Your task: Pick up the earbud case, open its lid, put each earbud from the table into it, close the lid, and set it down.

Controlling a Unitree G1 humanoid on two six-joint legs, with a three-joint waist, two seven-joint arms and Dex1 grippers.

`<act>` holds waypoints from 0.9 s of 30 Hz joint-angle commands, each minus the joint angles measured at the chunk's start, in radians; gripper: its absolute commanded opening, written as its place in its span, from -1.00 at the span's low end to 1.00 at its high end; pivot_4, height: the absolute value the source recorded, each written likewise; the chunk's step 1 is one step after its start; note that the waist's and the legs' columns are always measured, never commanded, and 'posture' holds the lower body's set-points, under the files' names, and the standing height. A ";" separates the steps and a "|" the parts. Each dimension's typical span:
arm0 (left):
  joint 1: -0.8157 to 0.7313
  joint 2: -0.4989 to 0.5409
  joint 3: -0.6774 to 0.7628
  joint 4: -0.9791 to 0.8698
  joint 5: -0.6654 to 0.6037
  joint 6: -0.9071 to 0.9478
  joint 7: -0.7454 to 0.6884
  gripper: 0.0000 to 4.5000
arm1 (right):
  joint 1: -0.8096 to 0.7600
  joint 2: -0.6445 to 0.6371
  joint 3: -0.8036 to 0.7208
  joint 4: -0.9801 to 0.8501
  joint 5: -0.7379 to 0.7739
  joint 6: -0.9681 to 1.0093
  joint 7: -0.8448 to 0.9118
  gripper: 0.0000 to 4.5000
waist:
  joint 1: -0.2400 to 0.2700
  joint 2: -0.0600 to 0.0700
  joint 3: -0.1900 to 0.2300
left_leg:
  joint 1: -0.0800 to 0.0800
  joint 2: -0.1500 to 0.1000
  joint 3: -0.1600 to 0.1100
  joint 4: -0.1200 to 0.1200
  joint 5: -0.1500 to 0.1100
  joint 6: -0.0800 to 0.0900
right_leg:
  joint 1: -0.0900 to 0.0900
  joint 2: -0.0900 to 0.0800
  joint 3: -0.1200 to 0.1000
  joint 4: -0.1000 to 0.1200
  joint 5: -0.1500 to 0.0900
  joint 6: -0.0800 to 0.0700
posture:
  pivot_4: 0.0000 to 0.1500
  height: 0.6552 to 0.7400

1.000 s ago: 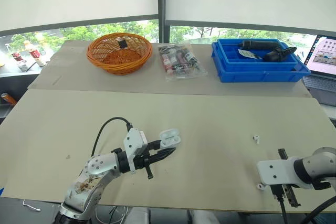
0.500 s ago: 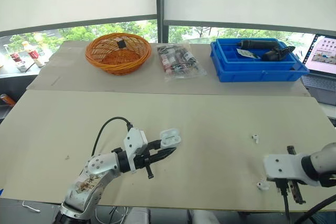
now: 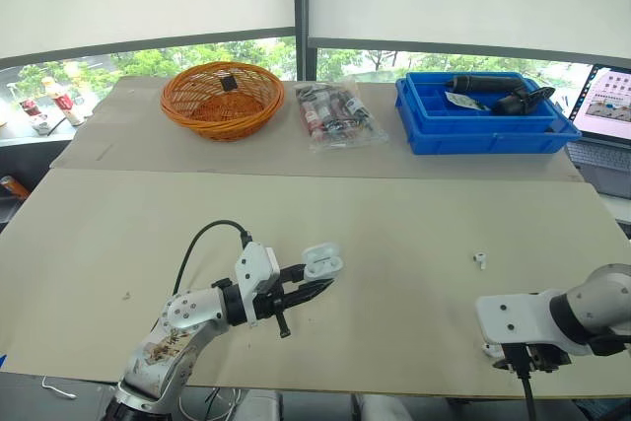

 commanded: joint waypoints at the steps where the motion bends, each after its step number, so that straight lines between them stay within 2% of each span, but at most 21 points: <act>1: 0.000 -0.003 -0.002 -0.025 0.005 -0.025 0.003 -0.74 | -0.045 0.001 0.058 0.001 -0.030 0.012 -0.027 0.19 | 0.000 0.000 0.000 | 0.000 0.000 0.000 0.000 0.000 0.000 | 0.000 0.000 0.000 0.000 0.000 0.000 | 1.00 0.33; 20: 0.008 -0.004 -0.004 -0.029 0.005 -0.025 0.004 -0.74 | -0.014 0.013 0.123 0.036 -0.044 0.058 -0.083 0.19 | 0.000 0.000 0.000 | 0.000 0.000 0.000 0.000 0.000 0.000 | 0.000 0.000 0.000 0.000 0.000 0.000 | 1.00 0.33; 23: 0.007 -0.004 -0.005 -0.028 0.005 -0.025 0.003 -0.74 | -0.008 0.013 0.123 0.034 -0.043 0.062 -0.084 -0.18 | 0.000 -0.001 0.000 | 0.000 0.000 0.000 0.000 0.000 0.000 | 0.000 0.000 0.000 0.000 0.000 0.000 | 1.00 0.33; 27: 0.003 -0.006 -0.007 -0.025 0.006 -0.025 0.003 -0.74 | -0.006 0.019 0.115 0.022 -0.032 0.076 -0.084 -0.80 | -0.007 -0.002 -0.001 | 0.000 0.000 0.000 0.000 0.000 0.000 | 0.000 0.000 0.000 0.000 0.000 0.000 | 1.00 0.33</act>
